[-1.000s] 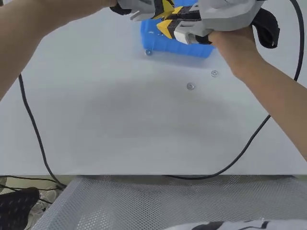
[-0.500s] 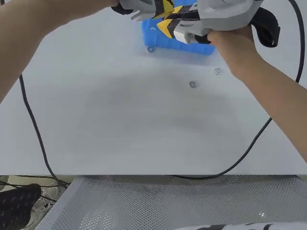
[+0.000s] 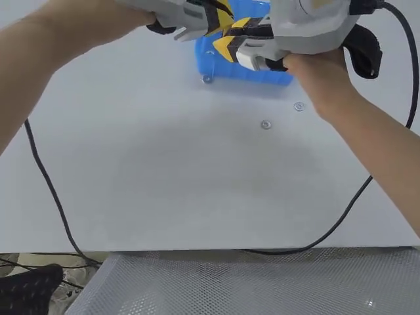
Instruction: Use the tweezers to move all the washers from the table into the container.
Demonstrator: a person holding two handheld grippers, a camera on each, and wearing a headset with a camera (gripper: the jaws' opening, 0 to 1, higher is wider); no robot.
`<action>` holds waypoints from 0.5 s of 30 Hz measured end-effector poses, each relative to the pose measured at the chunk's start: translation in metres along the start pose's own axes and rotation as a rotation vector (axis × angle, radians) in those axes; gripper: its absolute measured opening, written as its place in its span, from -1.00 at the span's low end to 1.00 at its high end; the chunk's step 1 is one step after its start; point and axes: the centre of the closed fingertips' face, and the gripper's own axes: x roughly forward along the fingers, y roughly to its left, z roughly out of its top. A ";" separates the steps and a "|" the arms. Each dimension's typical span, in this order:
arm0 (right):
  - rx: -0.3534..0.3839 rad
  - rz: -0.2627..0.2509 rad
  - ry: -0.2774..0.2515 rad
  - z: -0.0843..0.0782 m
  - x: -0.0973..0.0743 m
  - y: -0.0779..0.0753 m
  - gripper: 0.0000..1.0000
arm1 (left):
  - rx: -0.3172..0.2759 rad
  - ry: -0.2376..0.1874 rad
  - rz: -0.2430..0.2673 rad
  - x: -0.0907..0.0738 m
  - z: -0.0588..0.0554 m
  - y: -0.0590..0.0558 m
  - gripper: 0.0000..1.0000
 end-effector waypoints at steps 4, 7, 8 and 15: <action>0.007 -0.018 -0.041 0.014 -0.016 0.003 -0.83 | -0.008 -0.034 0.024 -0.014 0.017 -0.003 -1.00; 0.005 -0.036 -0.063 0.019 -0.029 0.006 -0.83 | 0.004 -0.053 0.034 -0.020 0.029 -0.009 -1.00; 0.008 -0.045 -0.070 0.021 -0.039 0.009 -0.83 | 0.006 -0.059 0.037 -0.023 0.033 -0.012 -1.00; -0.014 -0.098 -0.115 0.028 -0.068 0.021 -0.83 | 0.021 -0.105 0.057 -0.038 0.059 -0.028 -1.00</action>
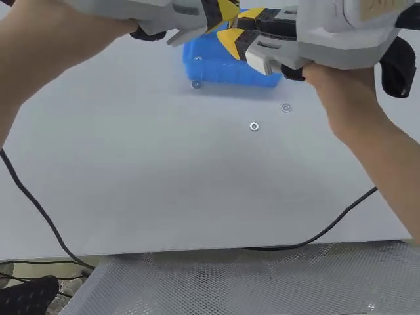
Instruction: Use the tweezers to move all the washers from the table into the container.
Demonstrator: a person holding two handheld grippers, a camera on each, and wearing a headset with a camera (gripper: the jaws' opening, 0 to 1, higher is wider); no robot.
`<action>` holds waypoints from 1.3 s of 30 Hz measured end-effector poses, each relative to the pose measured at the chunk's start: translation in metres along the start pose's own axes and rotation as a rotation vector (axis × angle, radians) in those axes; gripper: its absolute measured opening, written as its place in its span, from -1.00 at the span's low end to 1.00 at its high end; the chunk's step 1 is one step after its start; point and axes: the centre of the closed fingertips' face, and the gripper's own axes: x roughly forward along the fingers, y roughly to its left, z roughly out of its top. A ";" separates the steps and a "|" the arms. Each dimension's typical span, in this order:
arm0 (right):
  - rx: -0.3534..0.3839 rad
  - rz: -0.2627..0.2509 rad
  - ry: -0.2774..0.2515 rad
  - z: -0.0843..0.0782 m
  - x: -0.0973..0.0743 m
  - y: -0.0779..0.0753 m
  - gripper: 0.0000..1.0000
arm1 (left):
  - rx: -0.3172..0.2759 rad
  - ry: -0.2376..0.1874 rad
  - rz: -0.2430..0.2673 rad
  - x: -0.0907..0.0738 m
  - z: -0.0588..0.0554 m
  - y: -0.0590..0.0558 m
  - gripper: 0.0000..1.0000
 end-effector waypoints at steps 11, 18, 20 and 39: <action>0.090 -0.025 0.013 -0.023 -0.021 0.019 -0.83 | -0.016 0.010 -0.058 0.002 0.003 -0.033 -1.00; 0.186 -0.042 0.023 -0.039 -0.028 0.027 -0.83 | -0.051 0.009 -0.090 0.008 0.001 -0.050 -1.00; 0.197 -0.043 0.037 -0.045 -0.029 0.028 -0.83 | -0.059 0.012 -0.101 0.011 -0.002 -0.050 -1.00; 0.242 -0.040 0.141 -0.092 -0.028 0.029 -0.84 | -0.173 0.023 -0.168 0.043 -0.022 -0.075 -1.00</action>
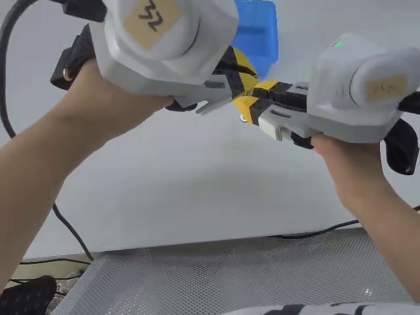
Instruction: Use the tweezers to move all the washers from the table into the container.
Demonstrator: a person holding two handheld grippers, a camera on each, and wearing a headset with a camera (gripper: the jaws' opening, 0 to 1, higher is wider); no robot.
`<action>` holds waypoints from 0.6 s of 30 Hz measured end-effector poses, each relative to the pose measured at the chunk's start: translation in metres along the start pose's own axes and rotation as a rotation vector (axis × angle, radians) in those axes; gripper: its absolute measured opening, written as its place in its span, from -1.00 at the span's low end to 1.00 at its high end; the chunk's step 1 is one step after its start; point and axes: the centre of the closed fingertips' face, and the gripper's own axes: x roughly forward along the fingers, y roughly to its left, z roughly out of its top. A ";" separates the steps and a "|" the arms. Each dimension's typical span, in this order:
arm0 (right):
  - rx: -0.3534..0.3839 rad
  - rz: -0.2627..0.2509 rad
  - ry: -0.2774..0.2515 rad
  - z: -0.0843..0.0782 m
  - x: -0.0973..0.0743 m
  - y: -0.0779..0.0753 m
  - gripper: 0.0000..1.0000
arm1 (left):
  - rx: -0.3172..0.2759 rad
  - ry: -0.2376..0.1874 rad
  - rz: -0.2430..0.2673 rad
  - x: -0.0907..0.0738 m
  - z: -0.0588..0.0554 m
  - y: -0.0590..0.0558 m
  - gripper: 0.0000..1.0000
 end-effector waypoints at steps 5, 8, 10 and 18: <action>-0.015 0.009 0.017 -0.007 0.003 0.001 -0.85 | -0.021 -0.001 -0.017 0.005 -0.001 -0.003 -1.00; -0.016 0.005 0.024 -0.009 0.003 -0.001 -0.85 | -0.028 -0.005 -0.014 0.009 -0.003 -0.002 -1.00; -0.011 0.003 0.024 -0.009 0.003 -0.002 -0.85 | -0.039 -0.011 -0.009 0.009 -0.003 -0.002 -1.00; 0.014 0.001 0.027 -0.013 0.007 -0.006 -0.84 | -0.053 -0.010 -0.002 0.011 -0.006 -0.002 -1.00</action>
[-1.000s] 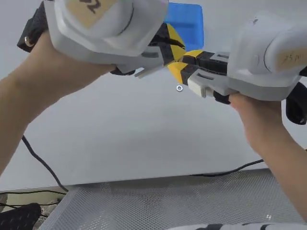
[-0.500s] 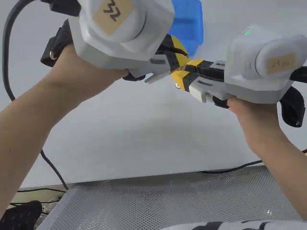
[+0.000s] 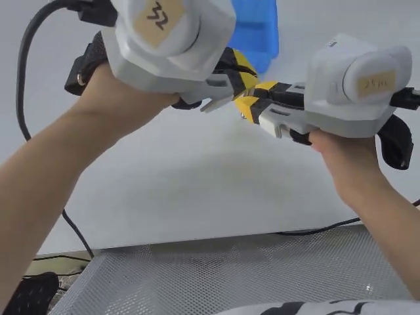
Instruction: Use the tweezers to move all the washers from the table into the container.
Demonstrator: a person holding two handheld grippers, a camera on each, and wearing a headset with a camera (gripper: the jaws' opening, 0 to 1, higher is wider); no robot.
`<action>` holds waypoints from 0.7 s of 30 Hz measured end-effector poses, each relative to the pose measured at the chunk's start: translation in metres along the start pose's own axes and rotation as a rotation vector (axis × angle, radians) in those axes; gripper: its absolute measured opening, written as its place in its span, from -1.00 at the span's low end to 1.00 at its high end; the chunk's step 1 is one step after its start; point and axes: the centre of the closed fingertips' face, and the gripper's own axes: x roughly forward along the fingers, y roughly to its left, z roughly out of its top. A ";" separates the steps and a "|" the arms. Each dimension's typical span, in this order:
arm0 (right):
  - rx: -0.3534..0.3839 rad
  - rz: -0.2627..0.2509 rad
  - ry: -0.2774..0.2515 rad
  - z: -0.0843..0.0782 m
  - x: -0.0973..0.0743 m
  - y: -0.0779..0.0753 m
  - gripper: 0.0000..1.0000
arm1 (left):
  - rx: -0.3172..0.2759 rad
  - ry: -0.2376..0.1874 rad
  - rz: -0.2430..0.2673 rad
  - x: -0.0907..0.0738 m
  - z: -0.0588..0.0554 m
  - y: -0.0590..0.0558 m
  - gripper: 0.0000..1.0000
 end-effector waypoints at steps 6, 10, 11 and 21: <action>0.009 0.001 -0.004 0.000 0.003 -0.001 -0.84 | -0.009 -0.001 0.005 0.001 -0.002 0.003 -1.00; -0.010 0.005 -0.001 -0.001 0.003 0.000 -0.86 | -0.020 -0.005 0.000 0.000 -0.002 0.003 -1.00; -0.013 0.005 0.000 -0.001 0.003 0.000 -0.86 | -0.022 -0.006 -0.001 0.000 -0.002 0.003 -1.00; -0.062 -0.016 0.010 -0.003 0.002 -0.001 -0.92 | -0.035 -0.016 0.010 0.004 0.002 0.002 -1.00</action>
